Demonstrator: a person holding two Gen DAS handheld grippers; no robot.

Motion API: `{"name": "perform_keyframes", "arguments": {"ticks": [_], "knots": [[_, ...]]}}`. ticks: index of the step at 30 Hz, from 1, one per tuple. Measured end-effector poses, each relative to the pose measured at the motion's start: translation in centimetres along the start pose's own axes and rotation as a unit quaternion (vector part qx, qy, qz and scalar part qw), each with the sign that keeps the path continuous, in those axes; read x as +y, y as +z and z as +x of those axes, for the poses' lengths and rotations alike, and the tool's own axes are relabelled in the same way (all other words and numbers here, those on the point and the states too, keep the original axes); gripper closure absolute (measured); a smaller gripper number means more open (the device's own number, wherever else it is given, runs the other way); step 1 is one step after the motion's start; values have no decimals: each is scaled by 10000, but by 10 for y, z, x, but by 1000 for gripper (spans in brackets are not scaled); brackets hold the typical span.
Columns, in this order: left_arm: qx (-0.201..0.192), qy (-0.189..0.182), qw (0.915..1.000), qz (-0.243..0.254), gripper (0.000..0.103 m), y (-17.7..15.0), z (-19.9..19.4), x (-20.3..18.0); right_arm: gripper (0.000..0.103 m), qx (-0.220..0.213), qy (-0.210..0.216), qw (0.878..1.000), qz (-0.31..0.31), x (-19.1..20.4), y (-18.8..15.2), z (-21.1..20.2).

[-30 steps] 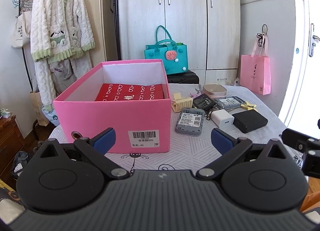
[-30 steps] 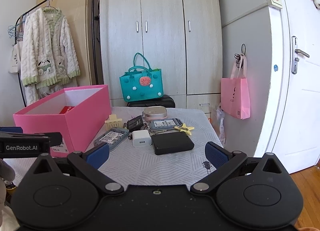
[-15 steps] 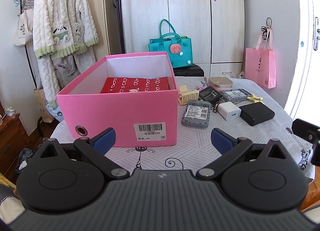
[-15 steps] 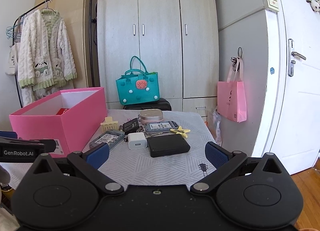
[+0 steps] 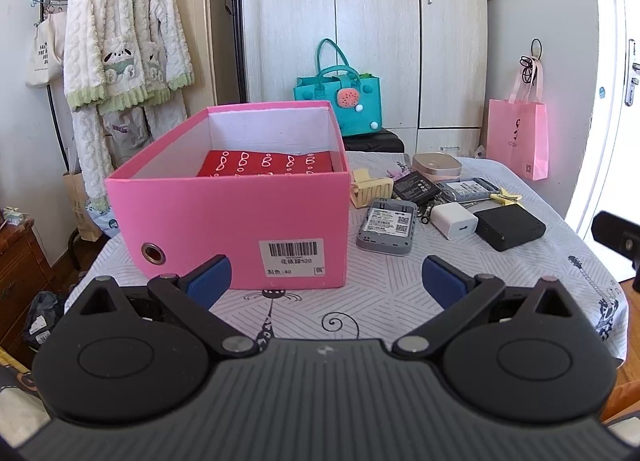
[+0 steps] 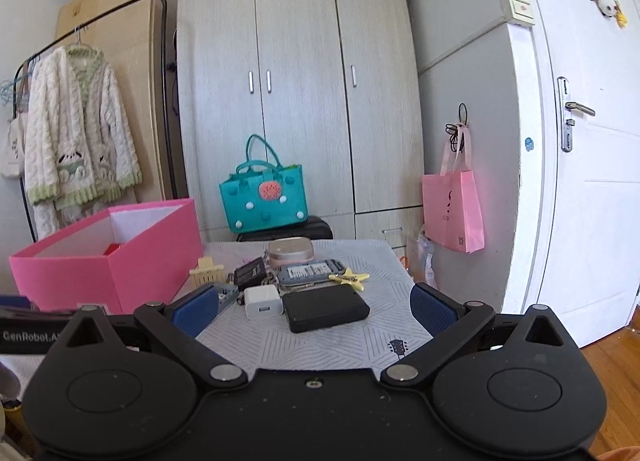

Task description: Organize rigid objects

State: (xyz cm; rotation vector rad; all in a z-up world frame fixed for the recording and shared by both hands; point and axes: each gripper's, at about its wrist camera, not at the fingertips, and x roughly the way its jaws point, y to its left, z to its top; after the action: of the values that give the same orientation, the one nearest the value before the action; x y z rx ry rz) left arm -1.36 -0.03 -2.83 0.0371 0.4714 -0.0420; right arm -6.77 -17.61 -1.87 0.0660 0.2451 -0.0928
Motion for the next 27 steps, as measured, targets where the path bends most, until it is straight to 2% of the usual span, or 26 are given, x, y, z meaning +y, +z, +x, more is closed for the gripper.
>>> {"name": "perform_keyframes", "arguments": {"ticks": [5, 10, 27], "knots": [[-27, -22, 10000, -8, 0, -1, 1, -2, 0, -56, 47, 10000, -6, 1, -3, 1], [-77, -16, 10000, -33, 0, -3, 3, -3, 0, -12, 285, 9995, 153, -4, -5, 6], [-23, -90, 9998, -170, 0, -7, 7, 4, 0, 113, 321, 9994, -14, 2, -9, 11]]}}
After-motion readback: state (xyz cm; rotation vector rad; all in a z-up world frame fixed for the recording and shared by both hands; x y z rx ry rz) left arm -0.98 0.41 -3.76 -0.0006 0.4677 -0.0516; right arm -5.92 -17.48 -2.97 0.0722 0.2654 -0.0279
